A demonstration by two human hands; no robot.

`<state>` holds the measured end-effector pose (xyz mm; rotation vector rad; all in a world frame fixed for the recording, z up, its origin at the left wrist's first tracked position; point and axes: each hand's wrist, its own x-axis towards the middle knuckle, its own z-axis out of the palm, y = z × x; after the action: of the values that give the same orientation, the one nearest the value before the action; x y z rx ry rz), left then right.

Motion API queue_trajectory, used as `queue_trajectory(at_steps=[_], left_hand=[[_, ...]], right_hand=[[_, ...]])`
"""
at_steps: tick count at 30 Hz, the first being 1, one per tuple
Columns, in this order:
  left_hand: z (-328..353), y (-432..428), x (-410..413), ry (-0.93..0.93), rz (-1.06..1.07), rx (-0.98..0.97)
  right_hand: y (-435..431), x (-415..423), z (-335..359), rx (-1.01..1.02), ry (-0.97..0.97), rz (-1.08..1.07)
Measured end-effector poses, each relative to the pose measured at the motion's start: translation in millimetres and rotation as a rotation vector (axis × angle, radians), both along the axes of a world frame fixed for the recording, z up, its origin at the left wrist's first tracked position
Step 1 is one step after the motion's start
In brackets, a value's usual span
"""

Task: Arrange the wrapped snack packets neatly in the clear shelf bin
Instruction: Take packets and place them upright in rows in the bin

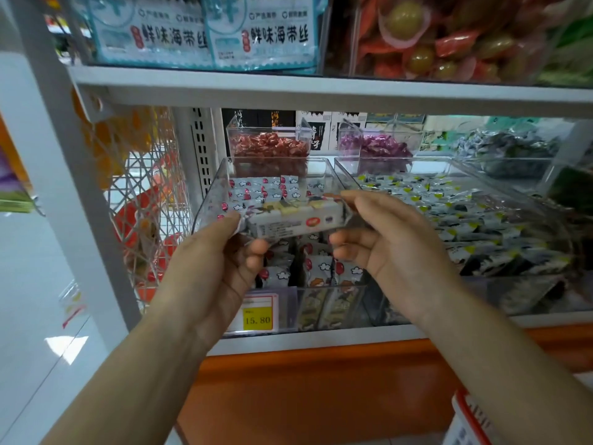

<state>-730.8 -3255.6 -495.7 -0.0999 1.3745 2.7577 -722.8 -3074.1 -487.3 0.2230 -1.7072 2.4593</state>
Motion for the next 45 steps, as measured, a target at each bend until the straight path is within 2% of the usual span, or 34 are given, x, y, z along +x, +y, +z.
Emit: queue_trajectory(at_steps=[5,12,22,26,29,35,39,41,45], left_hand=[[2.4,-0.7,1.5,0.007,-0.003,-0.038],[8.1,3.2,10.9,0.235,-0.057,-0.260],[3.7,6.5,8.5,0.259,-0.021,-0.128],[3.1,7.5,7.6,0.208,-0.012,-0.034],[1.1,5.2,4.8,0.148,-0.020,0.014],[2.9,-1.2,3.8,0.179,-0.103,-0.128],[-2.3,-3.3,4.3,0.312,-0.053,-0.317],[-3.3,-4.3,3.7,0.360,-0.047,-0.385],[-3.9,-3.2,4.0,0.370,-0.080,-0.355]], right_hand=[[2.0,-1.9,-1.5,0.080,0.065,-0.064],[-1.2,0.0,-1.7,0.063,0.022,-0.174],[1.4,0.2,0.0,-0.116,-0.057,-0.128],[1.3,-1.2,-3.0,-0.082,0.001,-0.128],[1.5,-1.2,-5.1,0.039,0.093,-0.162],[2.4,1.9,-4.8,0.374,0.271,-0.281],[0.4,2.4,-5.8,0.201,0.194,-0.103],[-1.0,1.7,-7.1,0.196,0.179,-0.097],[-0.3,-1.6,-7.8,0.224,0.187,-0.102]])
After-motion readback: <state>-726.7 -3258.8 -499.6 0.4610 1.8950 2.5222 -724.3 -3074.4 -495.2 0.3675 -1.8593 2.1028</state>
